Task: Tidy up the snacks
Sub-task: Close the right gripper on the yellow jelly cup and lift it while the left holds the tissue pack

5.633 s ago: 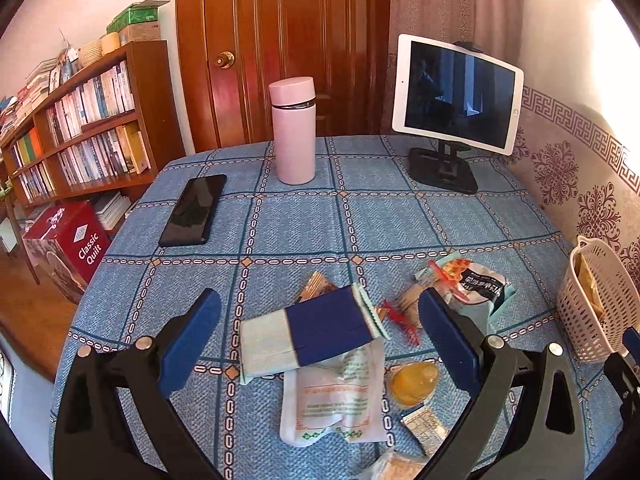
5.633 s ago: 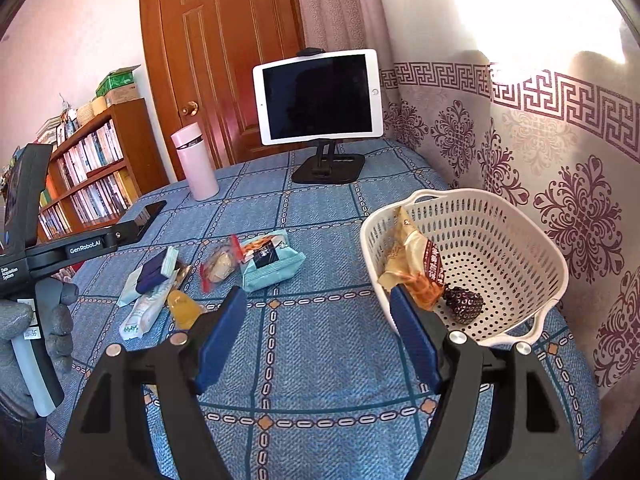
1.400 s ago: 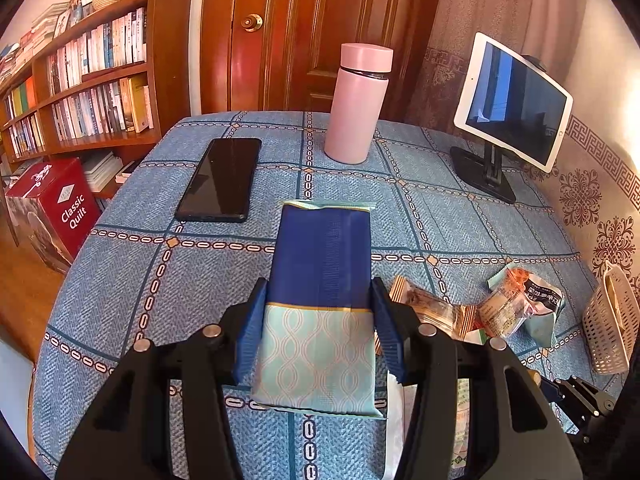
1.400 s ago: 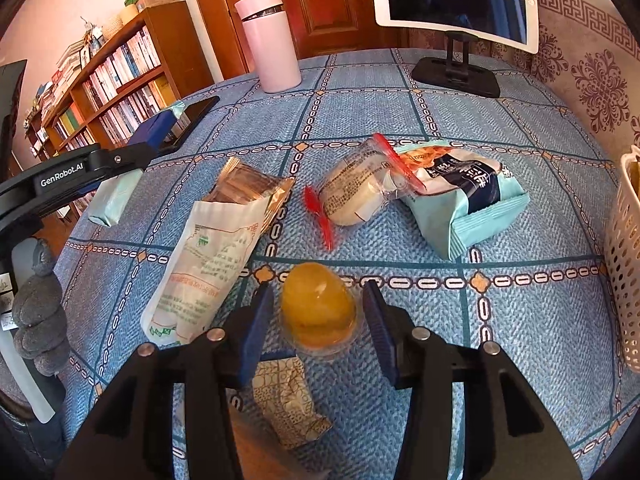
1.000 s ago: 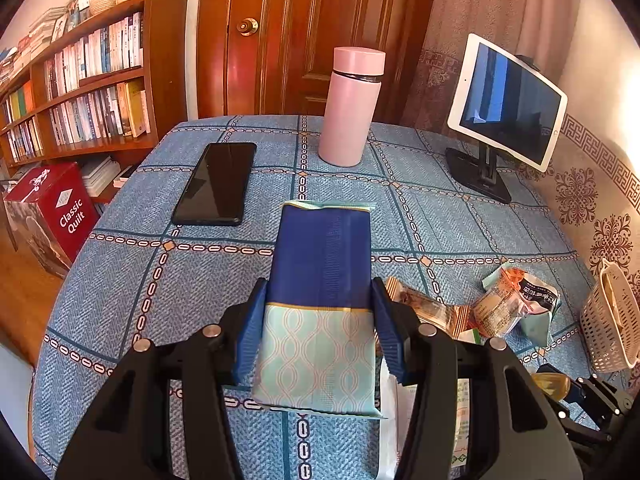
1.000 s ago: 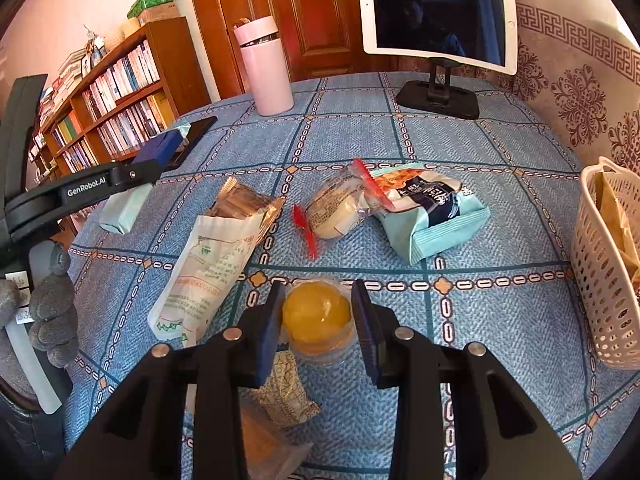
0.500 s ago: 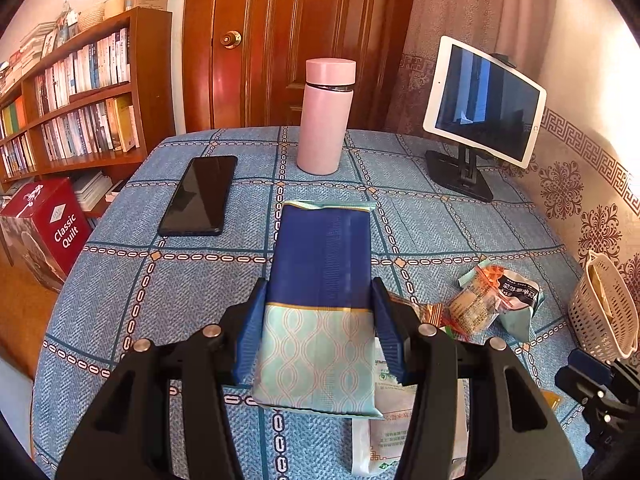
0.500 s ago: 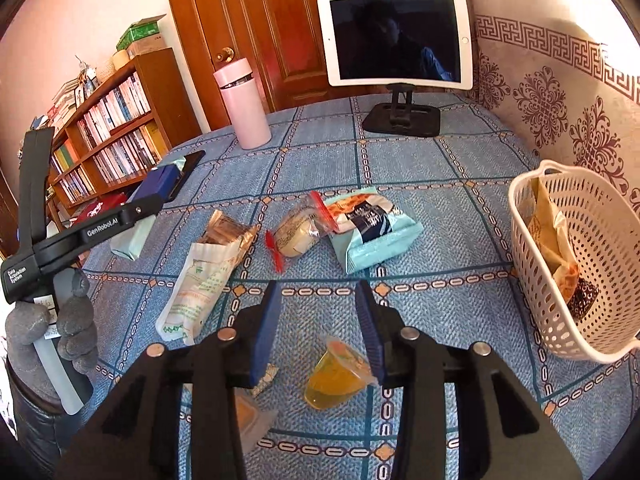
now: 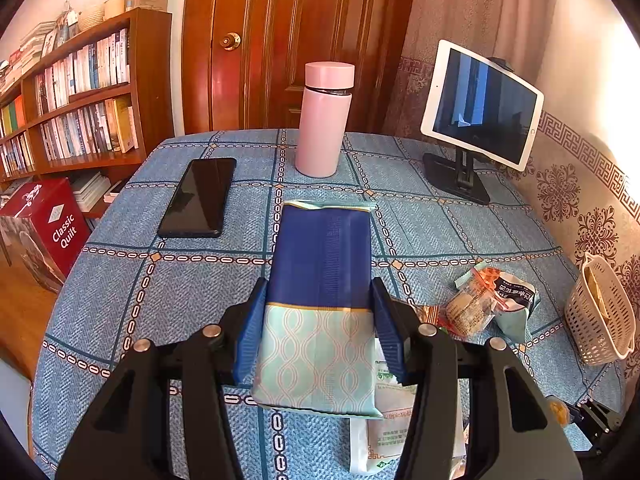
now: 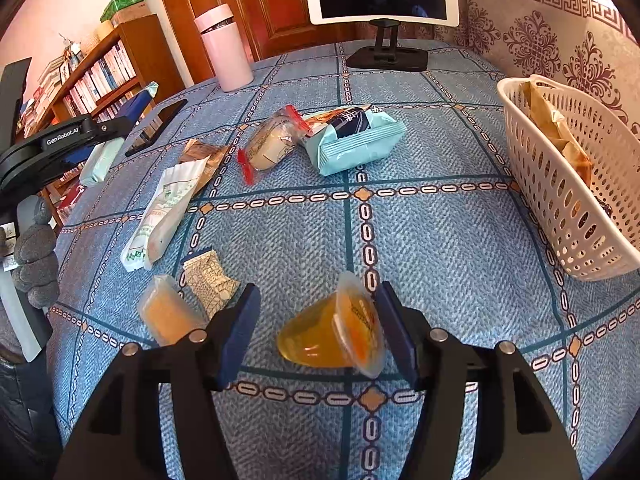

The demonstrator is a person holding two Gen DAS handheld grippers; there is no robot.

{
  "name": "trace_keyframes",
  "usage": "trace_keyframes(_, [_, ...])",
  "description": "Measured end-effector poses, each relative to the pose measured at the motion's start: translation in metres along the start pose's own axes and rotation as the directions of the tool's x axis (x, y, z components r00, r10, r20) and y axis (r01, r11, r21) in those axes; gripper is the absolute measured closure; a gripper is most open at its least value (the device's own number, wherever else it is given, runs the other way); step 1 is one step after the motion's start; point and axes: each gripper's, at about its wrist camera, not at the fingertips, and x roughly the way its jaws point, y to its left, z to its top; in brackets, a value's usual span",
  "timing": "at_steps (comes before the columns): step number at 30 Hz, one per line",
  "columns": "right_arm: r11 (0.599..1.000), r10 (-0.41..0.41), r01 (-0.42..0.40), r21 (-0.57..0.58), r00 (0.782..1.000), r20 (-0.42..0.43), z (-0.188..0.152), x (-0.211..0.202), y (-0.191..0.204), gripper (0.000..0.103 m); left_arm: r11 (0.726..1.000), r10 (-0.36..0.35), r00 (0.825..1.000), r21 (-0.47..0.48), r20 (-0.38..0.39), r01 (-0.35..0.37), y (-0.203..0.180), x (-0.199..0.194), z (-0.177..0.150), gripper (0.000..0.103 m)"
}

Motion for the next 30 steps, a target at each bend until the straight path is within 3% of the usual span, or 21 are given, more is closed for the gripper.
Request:
trace_keyframes(5, [1.000, 0.020, -0.020, 0.003, 1.000, 0.002, -0.011, -0.011, -0.004, 0.042, 1.000, -0.001, 1.000, 0.002, 0.000, 0.001, 0.000, 0.000, 0.000, 0.051])
trace_keyframes(9, [0.996, 0.007, -0.007, 0.085, 1.000, 0.005, -0.018, -0.026, -0.018, 0.042, 1.000, -0.001, 1.000, 0.003, 0.001, 0.001, -0.001, 0.000, 0.000, 0.051])
trace_keyframes(16, [0.974, 0.177, -0.169, 0.148, 0.983, -0.039, -0.024, -0.031, -0.012, 0.042, 1.000, -0.002, 1.000, -0.003, 0.000, 0.002, -0.002, -0.001, 0.000, 0.051])
trace_keyframes(25, [0.986, 0.071, -0.070, 0.154, 0.997, -0.002, 0.011, 0.004, -0.008, 0.043, 1.000, -0.010, 1.000, -0.007, 0.006, 0.010, 0.000, -0.004, 0.001, 0.051])
trace_keyframes(30, [0.997, -0.045, 0.045, 0.056, 0.999, -0.001, 0.017, 0.013, 0.008, 0.062, 1.000, -0.008, 1.000, -0.011, 0.005, 0.009, 0.001, -0.003, 0.001, 0.051])
